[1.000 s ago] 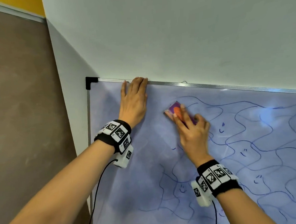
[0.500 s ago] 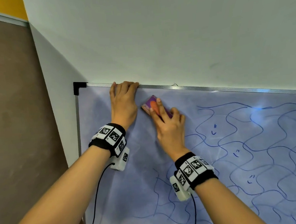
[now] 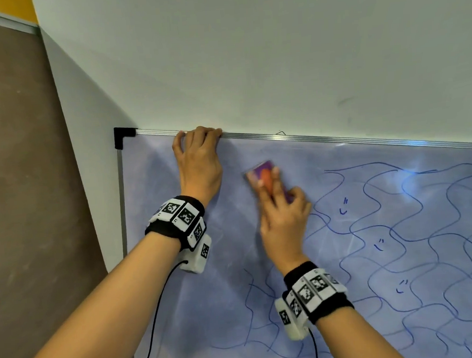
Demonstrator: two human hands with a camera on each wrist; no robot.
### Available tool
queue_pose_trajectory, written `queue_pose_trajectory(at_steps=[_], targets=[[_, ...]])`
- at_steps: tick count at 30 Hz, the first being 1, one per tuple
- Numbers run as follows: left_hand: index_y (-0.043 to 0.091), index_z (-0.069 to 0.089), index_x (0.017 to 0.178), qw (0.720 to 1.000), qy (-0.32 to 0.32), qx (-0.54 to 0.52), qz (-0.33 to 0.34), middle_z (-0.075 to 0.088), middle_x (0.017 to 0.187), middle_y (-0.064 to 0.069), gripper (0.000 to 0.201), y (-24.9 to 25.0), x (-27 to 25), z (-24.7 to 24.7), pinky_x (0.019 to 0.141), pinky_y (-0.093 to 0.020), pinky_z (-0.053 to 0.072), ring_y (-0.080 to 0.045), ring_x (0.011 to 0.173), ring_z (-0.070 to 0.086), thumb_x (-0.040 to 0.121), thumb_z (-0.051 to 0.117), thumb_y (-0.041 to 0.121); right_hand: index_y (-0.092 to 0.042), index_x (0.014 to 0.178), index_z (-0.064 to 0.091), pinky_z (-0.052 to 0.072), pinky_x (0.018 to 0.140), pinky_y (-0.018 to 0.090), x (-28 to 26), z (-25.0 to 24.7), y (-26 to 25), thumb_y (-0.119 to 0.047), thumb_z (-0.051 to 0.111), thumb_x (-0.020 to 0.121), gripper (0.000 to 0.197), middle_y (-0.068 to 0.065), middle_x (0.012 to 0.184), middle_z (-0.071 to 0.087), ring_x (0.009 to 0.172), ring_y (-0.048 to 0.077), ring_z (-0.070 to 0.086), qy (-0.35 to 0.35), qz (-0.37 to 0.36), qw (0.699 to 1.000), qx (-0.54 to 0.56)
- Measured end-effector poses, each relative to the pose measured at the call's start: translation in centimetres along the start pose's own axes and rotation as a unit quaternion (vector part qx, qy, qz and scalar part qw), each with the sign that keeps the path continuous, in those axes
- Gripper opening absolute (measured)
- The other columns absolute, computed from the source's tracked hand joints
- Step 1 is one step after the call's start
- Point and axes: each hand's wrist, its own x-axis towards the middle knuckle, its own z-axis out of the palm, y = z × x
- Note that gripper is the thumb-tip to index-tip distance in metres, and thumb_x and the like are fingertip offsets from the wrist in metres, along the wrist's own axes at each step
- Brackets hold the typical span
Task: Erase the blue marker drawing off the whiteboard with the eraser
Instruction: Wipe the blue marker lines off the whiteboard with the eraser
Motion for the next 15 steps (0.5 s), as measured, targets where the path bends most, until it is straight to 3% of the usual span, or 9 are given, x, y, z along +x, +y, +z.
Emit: queue_pose_trajectory(at_steps=[4,7,9,11,15], targets=[[0.014,0.065,0.109,1.000,0.007,-0.002,-0.009,0.061,0.103,-0.004,0.038,0.1,0.0,0.0,0.106,-0.049,0.024,-0.020,0.099,0.051,0.081,0.050,-0.006,-0.025,0.142,0.038,0.036,0.073,0.040,-4.2,0.2,-1.8,-0.002,0.050,0.082,0.066,0.005,0.147,0.043,0.097,0.035,0.046,-0.101,-0.149,0.983,0.045],[0.015,0.064,0.112,1.000,-0.004,0.011,-0.001,0.061,0.104,-0.003,0.035,-0.1,0.0,-0.2,0.108,-0.049,0.019,-0.019,0.100,0.049,0.085,0.048,-0.001,-0.028,0.143,0.036,0.034,0.075,0.039,-4.8,-0.4,0.0,0.004,0.056,0.074,0.078,0.003,0.147,0.043,0.098,0.032,0.044,-0.116,-0.187,0.975,0.036],[0.016,0.064,0.113,1.000,-0.014,0.018,0.002,0.060,0.106,-0.002,0.036,-0.3,0.0,-0.3,0.109,-0.050,0.018,-0.018,0.102,0.050,0.086,0.047,0.000,-0.032,0.139,0.045,0.032,0.076,0.039,-3.7,-1.0,1.7,0.000,0.059,0.072,0.075,0.001,0.147,0.043,0.098,0.032,0.043,-0.095,-0.154,0.983,0.007],[0.017,0.063,0.114,1.000,-0.018,0.023,-0.001,0.060,0.107,-0.001,0.036,-0.3,0.0,-0.3,0.110,-0.050,0.017,-0.018,0.102,0.050,0.087,0.047,0.001,-0.033,0.141,0.041,0.033,0.078,0.041,-2.2,-1.5,4.0,-0.007,0.056,0.079,0.069,0.002,0.148,0.040,0.098,0.034,0.043,-0.049,-0.078,0.996,-0.017],[0.017,0.063,0.113,1.000,-0.014,0.021,-0.018,0.060,0.108,0.000,0.031,0.1,-0.2,-0.3,0.110,-0.048,0.015,-0.019,0.103,0.053,0.090,0.047,0.004,-0.025,0.137,0.049,0.038,0.081,0.043,-0.3,-2.4,8.0,-0.018,0.058,0.090,0.048,0.009,0.148,0.040,0.097,0.031,0.039,0.059,0.089,0.994,-0.005]])
